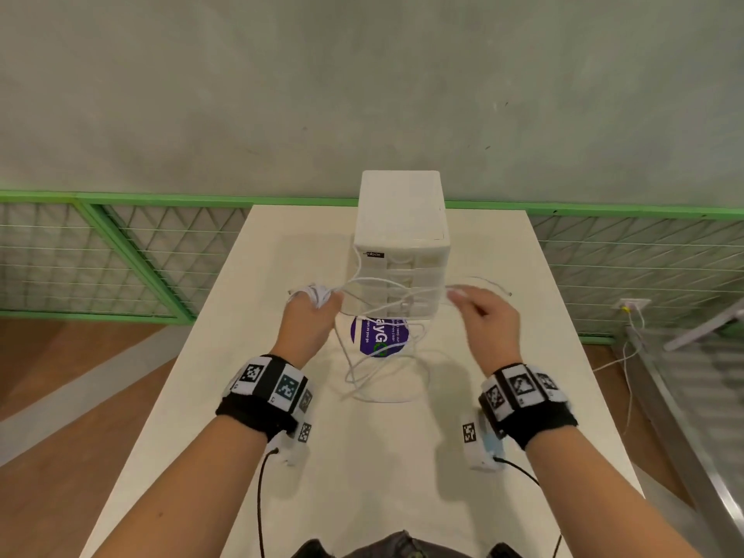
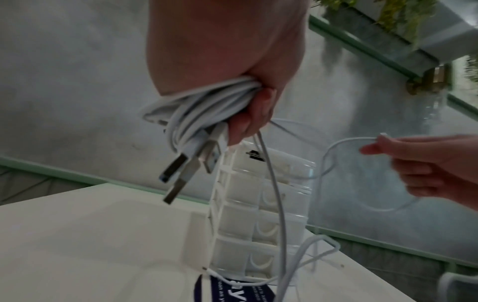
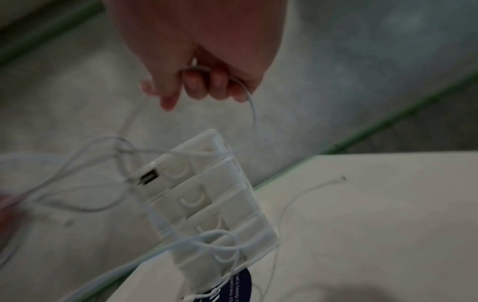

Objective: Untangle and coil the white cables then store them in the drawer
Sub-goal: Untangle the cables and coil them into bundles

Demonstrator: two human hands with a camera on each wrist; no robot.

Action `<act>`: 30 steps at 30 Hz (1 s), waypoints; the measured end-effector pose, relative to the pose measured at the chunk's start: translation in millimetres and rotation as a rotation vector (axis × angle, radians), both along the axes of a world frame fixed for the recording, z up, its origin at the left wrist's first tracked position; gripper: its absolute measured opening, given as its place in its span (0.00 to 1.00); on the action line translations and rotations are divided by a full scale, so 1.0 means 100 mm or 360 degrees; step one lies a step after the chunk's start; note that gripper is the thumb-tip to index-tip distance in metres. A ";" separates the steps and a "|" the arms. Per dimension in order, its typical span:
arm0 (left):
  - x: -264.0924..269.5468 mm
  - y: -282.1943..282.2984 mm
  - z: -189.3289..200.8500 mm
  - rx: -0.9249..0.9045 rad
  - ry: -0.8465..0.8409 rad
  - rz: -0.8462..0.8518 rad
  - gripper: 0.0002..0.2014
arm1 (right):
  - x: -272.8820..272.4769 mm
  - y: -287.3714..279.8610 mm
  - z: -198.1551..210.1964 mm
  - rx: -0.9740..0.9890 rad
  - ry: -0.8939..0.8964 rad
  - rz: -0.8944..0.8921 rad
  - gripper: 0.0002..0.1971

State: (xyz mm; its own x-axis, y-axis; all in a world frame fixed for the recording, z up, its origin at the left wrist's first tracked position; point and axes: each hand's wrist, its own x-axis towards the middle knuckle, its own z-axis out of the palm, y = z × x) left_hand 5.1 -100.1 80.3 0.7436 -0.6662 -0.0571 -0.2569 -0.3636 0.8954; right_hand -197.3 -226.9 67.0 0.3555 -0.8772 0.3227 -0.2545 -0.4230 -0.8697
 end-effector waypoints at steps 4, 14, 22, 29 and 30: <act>0.08 0.00 -0.03 0.0007 0.0025 0.0050 0.17 | -0.10 -0.06 -0.08 0.0190 -0.0271 -0.0313 0.06; 0.22 -0.03 -0.03 -0.0045 0.0082 0.0201 0.18 | -0.40 -0.45 -0.48 0.0746 -0.0028 -0.0878 0.13; -0.19 -0.24 0.04 -0.0101 -0.0193 -0.0146 0.19 | 0.02 -0.12 -0.20 -0.0380 0.0143 -0.0113 0.21; -0.35 -0.23 0.14 -0.0120 -0.0192 -0.0296 0.19 | 0.28 -0.01 -0.20 -0.0703 0.1023 0.0408 0.12; -0.35 -0.22 0.13 -0.0112 -0.0190 -0.0299 0.19 | 0.29 -0.03 -0.18 -0.0695 0.1029 0.0424 0.10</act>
State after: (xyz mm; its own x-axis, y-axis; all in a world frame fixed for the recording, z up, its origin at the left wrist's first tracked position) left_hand -30.0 -122.2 93.6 0.6049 -0.7927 0.0754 -0.4196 -0.2369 0.8762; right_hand -168.5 -229.9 48.7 0.7665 -0.5802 0.2754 -0.4919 -0.8061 -0.3291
